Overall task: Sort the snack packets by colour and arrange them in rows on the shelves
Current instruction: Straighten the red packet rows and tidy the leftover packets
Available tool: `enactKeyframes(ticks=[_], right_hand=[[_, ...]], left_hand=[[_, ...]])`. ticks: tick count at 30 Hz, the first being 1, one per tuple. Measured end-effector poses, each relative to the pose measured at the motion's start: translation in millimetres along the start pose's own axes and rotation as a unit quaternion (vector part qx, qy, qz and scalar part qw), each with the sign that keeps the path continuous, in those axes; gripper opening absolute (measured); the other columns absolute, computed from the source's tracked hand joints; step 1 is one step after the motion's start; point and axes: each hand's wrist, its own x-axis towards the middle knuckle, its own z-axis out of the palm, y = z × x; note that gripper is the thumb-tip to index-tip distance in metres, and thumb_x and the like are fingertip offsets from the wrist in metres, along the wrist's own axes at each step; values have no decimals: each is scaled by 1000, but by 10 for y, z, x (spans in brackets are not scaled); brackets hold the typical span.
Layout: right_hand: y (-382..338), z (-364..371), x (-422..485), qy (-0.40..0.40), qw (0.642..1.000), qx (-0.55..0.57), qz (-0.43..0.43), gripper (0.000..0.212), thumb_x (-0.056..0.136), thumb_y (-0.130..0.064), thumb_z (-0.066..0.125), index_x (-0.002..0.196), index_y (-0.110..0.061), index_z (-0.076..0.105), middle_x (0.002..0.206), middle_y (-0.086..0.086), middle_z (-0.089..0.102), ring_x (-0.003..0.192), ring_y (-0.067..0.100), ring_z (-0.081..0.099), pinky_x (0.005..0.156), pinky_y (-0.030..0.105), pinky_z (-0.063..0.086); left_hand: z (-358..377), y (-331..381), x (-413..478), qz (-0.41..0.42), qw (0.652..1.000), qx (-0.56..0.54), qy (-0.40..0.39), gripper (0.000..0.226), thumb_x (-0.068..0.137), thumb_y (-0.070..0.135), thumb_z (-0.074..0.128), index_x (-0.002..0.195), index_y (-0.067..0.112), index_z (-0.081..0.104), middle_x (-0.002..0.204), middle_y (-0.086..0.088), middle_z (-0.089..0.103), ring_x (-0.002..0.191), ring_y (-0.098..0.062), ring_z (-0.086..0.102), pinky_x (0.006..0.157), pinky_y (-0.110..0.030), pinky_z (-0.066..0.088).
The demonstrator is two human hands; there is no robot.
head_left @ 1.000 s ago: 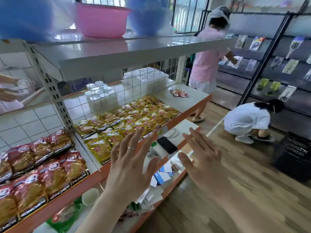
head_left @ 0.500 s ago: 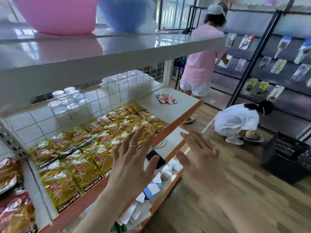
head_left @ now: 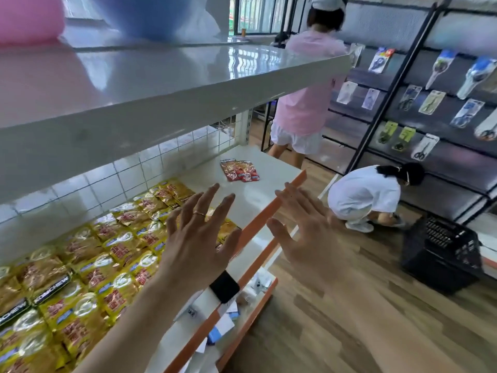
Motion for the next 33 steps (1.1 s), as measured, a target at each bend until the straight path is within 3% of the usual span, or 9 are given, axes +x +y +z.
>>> enactKeyframes(ticks=[3, 5, 7, 12, 17, 23, 26, 29, 33], right_hand=[[311, 41, 341, -16, 1000, -7, -17, 72, 87, -75, 31, 146, -35, 42, 159, -15, 30, 149, 10, 17, 123, 45, 5], [529, 80, 605, -30, 999, -18, -32, 71, 90, -75, 33, 148, -35, 39, 160, -16, 26, 149, 9, 13, 115, 25, -17], [760, 130, 895, -39, 998, -19, -44, 65, 92, -68, 36, 149, -35, 38, 160, -17, 25, 150, 9, 11, 107, 15, -20], [1310, 342, 1633, -40, 997, 14, -66, 61, 91, -63, 42, 146, -36, 42, 157, -15, 33, 148, 12, 21, 117, 39, 5], [1689, 616, 2141, -97, 989, 48, -98, 67, 90, -68, 34, 146, -33, 43, 158, -12, 33, 149, 14, 19, 118, 49, 8], [2009, 1158, 2452, -192, 974, 25, -121, 58, 97, -53, 49, 149, -31, 37, 160, -10, 27, 149, 13, 15, 117, 48, 9], [2087, 1458, 2567, -237, 961, 11, -143, 59, 97, -53, 47, 151, -33, 33, 161, -10, 24, 149, 12, 14, 117, 50, 10], [2099, 1695, 2716, -284, 943, -24, -171, 59, 100, -45, 42, 154, -33, 25, 164, -12, 14, 151, 11, 8, 116, 52, 11], [2111, 1847, 2891, -322, 918, -87, -216, 61, 100, -30, 42, 156, -33, 18, 165, -13, 10, 151, 12, 6, 113, 50, 15]], left_hand=[[225, 76, 333, -8, 1000, 1, -6, 69, 91, 65, 28, 152, 34, 34, 164, 1, 24, 147, -26, 22, 113, -54, 25], [374, 119, 569, -18, 1000, 4, -7, 70, 91, 65, 27, 153, 34, 33, 164, 1, 21, 147, -24, 19, 114, -55, 24], [532, 157, 819, -38, 999, 9, -12, 71, 90, 66, 26, 154, 35, 31, 165, 2, 19, 147, -24, 19, 114, -55, 23], [931, 270, 1378, -91, 995, 38, -28, 71, 90, 66, 24, 154, 35, 31, 165, 2, 19, 147, -25, 20, 113, -54, 25], [1323, 246, 1769, -143, 986, 65, -55, 72, 89, 69, 22, 154, 37, 25, 165, 2, 19, 148, -26, 23, 112, -55, 28], [1778, 161, 2024, -185, 971, 88, -121, 83, 82, 73, 17, 157, 37, 19, 166, 6, 13, 150, -22, 17, 114, -50, 21], [1974, 15, 2150, -192, 960, 113, -168, 79, 86, 70, 26, 157, 38, 14, 167, 10, 7, 152, -18, 12, 116, -49, 18], [2071, -176, 2304, -213, 947, 118, -208, 74, 94, 60, 40, 158, 36, 11, 167, 13, 0, 154, -13, 4, 118, -50, 14], [2119, -318, 2456, -249, 933, 81, -248, 70, 97, 39, 41, 159, 31, 10, 168, 8, -1, 154, -11, 5, 122, -44, 12]])
